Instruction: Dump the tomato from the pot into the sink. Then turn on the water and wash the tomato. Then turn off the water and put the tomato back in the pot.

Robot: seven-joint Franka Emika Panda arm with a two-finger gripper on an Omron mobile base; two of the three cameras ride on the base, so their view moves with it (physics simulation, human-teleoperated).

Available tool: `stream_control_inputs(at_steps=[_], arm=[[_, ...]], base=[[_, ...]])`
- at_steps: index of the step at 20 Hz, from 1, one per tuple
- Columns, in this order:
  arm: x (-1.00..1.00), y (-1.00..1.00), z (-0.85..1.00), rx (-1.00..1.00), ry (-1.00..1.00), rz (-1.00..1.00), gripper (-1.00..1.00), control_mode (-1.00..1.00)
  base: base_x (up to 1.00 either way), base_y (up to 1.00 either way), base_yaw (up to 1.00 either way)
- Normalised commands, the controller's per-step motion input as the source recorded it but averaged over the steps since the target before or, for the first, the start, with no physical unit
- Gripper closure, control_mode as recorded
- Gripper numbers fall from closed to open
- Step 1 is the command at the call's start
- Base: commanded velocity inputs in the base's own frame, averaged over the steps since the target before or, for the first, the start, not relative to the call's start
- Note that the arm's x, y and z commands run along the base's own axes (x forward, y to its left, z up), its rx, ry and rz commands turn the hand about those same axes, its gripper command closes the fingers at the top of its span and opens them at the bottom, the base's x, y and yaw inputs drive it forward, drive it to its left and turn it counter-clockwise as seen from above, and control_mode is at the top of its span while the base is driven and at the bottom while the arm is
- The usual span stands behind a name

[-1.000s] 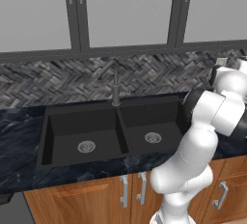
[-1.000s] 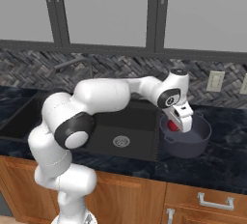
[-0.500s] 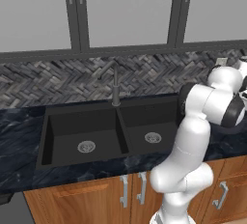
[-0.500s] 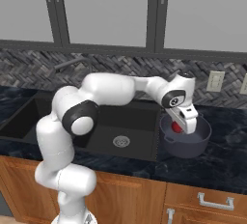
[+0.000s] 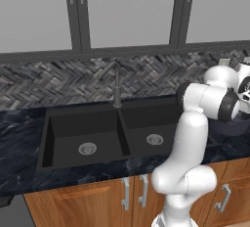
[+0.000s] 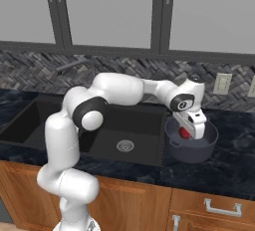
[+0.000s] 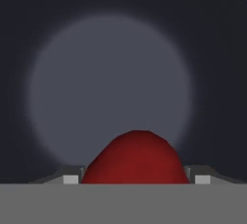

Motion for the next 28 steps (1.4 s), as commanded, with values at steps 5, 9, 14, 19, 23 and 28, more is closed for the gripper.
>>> stream_control_inputs(at_steps=[5, 9, 14, 19, 23, 28], arm=[[0.07, -0.01, -0.03, 0.00, 0.00, 0.00, -1.00, -1.00], [0.00, -0.05, 0.00, 0.01, 0.00, 0.00, -1.00, -1.00], [0.00, -0.03, -0.02, 0.00, 0.00, 0.00, -1.00, -1.00], [-0.01, 0.00, 0.07, 0.00, -0.15, 0.00, -1.00, -1.00], [-0.40, 0.03, 0.44, -0.01, -0.40, 0.02, -1.00, -1.00], [-0.59, 0.14, 0.59, -0.06, -0.48, 0.00, -1.00, -1.00]], base=[[0.00, 0.00, 0.00], [0.00, 0.00, 0.00], [0.00, 0.00, 0.00], [0.00, 0.00, 0.00], [0.00, 0.00, 0.00], [0.00, 0.00, 0.00]])
